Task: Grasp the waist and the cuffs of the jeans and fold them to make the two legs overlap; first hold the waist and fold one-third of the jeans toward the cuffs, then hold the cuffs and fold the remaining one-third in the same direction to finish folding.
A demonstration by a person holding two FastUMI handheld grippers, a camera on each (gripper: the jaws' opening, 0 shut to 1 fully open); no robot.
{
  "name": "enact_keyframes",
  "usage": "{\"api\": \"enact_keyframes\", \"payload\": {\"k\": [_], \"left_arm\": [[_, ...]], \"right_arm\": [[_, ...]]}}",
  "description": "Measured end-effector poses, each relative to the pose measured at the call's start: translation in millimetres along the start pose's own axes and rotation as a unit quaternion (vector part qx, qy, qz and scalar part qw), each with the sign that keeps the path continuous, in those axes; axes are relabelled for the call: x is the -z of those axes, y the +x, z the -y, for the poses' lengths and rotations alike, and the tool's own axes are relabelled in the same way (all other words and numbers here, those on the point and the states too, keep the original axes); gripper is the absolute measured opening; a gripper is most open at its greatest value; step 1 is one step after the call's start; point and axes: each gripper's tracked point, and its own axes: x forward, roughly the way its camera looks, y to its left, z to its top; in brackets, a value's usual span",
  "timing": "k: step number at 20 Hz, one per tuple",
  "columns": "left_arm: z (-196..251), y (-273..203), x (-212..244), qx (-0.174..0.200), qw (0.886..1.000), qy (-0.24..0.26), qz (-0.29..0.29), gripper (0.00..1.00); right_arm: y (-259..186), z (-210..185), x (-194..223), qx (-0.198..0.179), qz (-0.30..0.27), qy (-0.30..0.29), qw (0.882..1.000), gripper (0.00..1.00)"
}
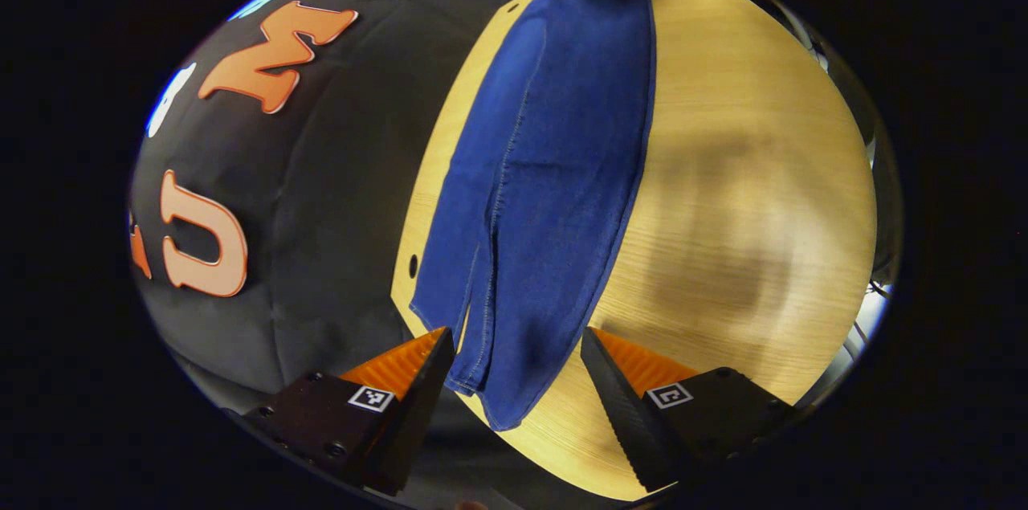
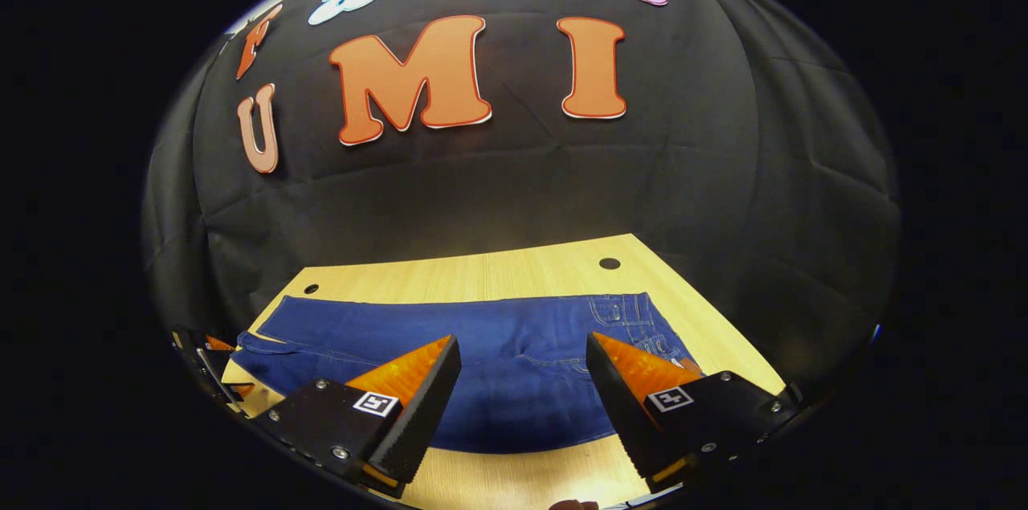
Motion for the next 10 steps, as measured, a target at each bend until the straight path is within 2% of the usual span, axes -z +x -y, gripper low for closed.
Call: {"api": "enact_keyframes", "payload": {"k": [7, 10], "left_arm": [[5.8, 27.6, 7.3, 0.016, 0.999, 0.04, -0.023, 0.98], [-3.1, 41.9, -0.3, 0.004, 0.999, 0.049, -0.019, 0.98]], "right_arm": [[10.2, 3.5, 4.2, 0.011, -0.018, -0.003, 1.0, 0.97], [15.1, 0.7, 2.7, 0.014, -0.021, 0.003, 1.0, 0.97]]}}
